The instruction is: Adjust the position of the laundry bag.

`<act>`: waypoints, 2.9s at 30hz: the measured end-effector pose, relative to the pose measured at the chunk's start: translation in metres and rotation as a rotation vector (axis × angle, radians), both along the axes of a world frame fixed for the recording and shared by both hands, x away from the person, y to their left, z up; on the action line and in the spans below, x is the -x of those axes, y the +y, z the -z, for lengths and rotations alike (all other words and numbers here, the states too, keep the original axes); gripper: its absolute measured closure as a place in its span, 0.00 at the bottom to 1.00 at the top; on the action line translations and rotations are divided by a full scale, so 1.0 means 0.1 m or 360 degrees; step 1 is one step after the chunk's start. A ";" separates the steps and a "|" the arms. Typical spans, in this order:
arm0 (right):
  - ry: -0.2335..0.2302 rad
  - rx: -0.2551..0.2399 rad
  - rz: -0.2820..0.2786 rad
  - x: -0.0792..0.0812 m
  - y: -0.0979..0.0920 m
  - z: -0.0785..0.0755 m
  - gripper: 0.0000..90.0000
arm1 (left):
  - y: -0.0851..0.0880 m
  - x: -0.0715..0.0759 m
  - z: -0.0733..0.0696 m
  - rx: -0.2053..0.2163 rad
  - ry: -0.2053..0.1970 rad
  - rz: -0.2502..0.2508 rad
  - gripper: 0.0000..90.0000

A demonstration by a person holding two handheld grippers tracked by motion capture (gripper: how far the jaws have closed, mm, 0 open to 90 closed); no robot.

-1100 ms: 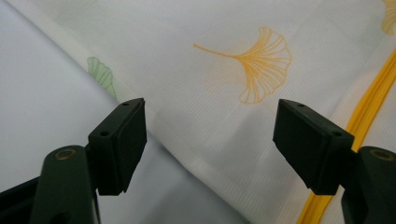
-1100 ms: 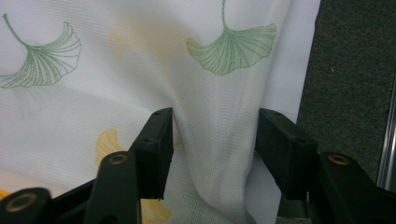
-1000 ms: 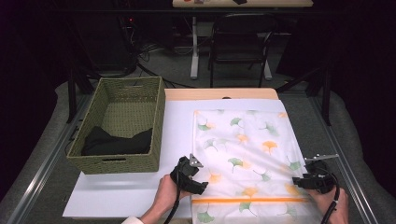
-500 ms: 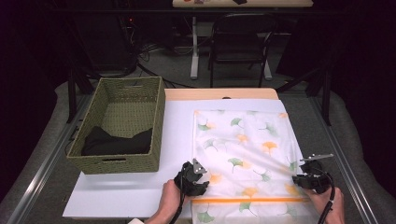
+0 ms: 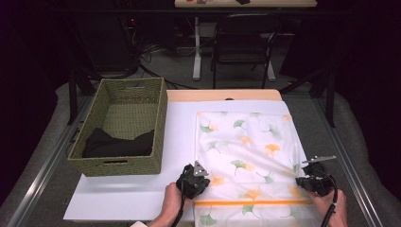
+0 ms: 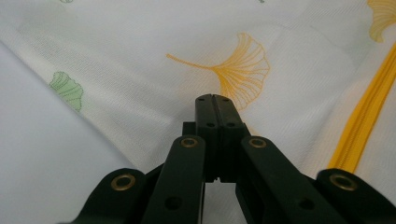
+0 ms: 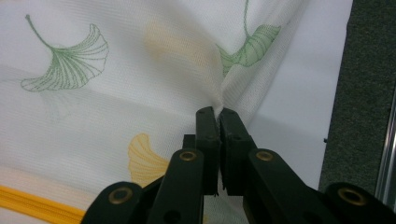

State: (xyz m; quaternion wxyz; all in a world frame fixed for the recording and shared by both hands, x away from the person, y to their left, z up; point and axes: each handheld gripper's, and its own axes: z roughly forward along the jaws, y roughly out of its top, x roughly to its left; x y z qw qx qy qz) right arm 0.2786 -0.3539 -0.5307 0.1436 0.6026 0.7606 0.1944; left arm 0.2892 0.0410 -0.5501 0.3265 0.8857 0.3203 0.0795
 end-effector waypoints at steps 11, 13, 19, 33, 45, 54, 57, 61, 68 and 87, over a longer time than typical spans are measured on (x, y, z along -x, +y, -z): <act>0.0002 -0.0008 -0.0075 -0.06 0.11 0.01 0.98 | 0.18 -0.12 -0.07 0.0019 0.0012 -0.0079 1.00; 0.0002 -0.0005 -0.0081 -0.08 0.13 0.02 0.97 | 0.21 -0.14 -0.09 0.0023 0.0009 -0.0093 1.00; -0.0005 0.0002 -0.0112 -0.13 0.21 0.02 0.98 | 0.30 -0.20 -0.09 0.0018 0.0026 -0.0131 1.00; -0.0048 -0.0001 -0.0188 -0.25 0.37 0.02 0.85 | 0.45 -0.26 -0.12 -0.0040 0.0030 -0.0189 0.94; -0.0091 -0.0040 -0.0133 -0.15 0.27 -0.07 0.46 | 0.63 -0.16 -0.16 -0.0101 0.0132 -0.0230 0.43; -0.0030 0.0015 -0.0135 -0.17 0.39 0.04 0.69 | 0.54 -0.08 -0.05 -0.0162 0.0038 -0.0269 0.60; -0.0034 -0.0004 -0.0137 -0.18 0.38 0.04 0.75 | 0.52 -0.05 -0.04 -0.0154 0.0024 -0.0261 0.70; -0.0038 -0.0015 -0.0140 -0.18 0.38 0.04 0.87 | 0.52 -0.04 -0.03 -0.0116 0.0030 -0.0240 0.84; -0.0044 -0.0026 -0.0140 -0.22 0.39 0.04 0.96 | 0.54 -0.09 -0.04 -0.0101 0.0048 -0.0220 0.98; -0.0087 -0.0017 -0.0244 -0.53 0.65 0.05 0.96 | 0.72 -0.28 -0.05 -0.0152 -0.0011 -0.0450 0.98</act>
